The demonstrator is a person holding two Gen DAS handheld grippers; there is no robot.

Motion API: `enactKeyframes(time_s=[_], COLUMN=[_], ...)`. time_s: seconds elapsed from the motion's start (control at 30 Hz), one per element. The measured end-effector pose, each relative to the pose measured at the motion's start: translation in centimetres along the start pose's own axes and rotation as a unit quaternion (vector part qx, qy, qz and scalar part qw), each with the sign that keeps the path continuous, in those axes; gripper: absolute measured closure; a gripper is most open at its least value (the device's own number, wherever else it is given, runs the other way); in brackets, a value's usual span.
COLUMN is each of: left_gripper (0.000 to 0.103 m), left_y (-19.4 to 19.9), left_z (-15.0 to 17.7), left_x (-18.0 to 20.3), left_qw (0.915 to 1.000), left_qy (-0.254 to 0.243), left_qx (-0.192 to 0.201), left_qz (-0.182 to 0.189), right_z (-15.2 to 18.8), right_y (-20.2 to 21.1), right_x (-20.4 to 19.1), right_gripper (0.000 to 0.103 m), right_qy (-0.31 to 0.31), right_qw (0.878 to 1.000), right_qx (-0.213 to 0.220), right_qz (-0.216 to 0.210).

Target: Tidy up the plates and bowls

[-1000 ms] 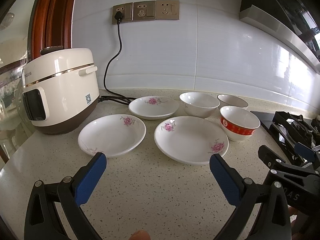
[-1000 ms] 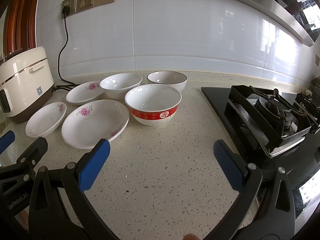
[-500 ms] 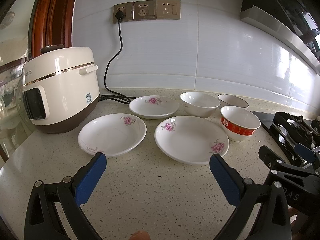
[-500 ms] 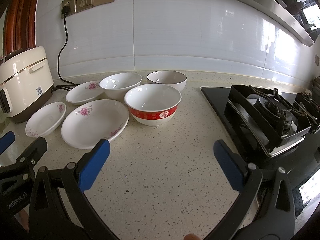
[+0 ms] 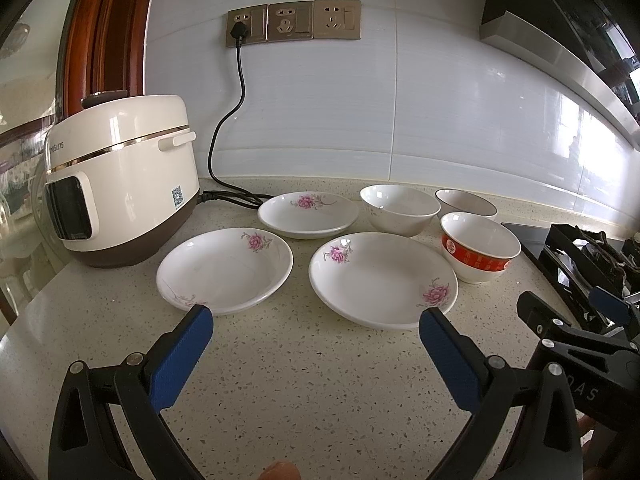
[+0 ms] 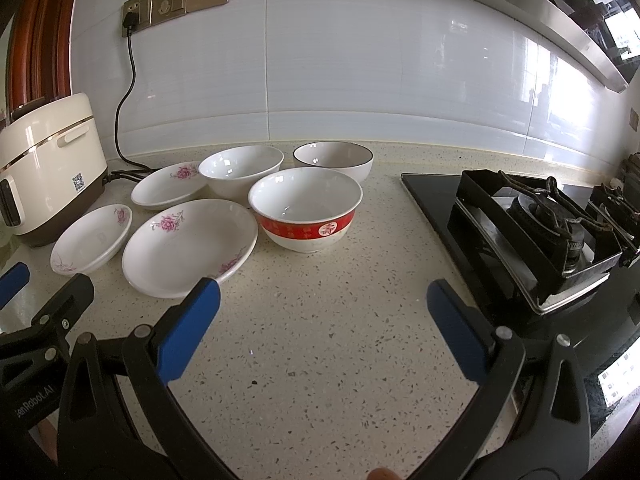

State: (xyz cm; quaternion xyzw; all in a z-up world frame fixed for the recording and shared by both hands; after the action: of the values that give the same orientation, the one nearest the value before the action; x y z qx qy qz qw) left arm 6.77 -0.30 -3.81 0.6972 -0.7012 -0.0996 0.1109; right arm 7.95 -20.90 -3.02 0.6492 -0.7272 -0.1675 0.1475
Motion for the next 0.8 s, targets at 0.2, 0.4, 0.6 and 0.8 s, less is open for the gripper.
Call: enactKeyframes(time_s=[0.2, 0.4, 0.6, 0.8], left_gripper=[0.000, 0.000, 0.000, 0.000], left_y=[0.0, 0.0, -0.1, -0.4], left_z=[0.0, 0.0, 0.0, 0.2], left_x=[0.0, 0.0, 0.1, -0.1], left_qw=[1.0000, 1.0000, 1.0000, 0.9976], left_qy=[0.000, 0.000, 0.001, 0.042], left_qx=[0.000, 0.000, -0.001, -0.011], left_qz=[0.000, 0.000, 0.006, 0.053], right_z=[0.0, 0.0, 0.0, 1.2], right_y=[0.0, 0.0, -0.1, -0.9], right_x=[0.0, 0.0, 0.0, 0.1], right_gripper=[0.000, 0.000, 0.000, 0.000], right_qy=[0.000, 0.000, -0.006, -0.040], right_qw=[1.000, 1.000, 1.000, 0.998], right_qx=[0.000, -0.001, -0.004, -0.048], right_qz=[0.000, 0.000, -0.003, -0.026])
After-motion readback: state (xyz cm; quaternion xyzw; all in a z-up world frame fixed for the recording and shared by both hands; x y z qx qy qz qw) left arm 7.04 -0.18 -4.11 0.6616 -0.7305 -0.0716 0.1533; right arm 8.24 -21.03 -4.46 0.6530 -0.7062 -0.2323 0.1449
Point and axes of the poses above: each gripper's, at about its wrist camera, not at the fingertips, and y roughly against the way its jaws point, x to its right, z to its underside, the point moved 8 cm from there along -y, roughly the way its jaws point, and after that the axes turned 12 degrees about x, right-handed, at the moved point
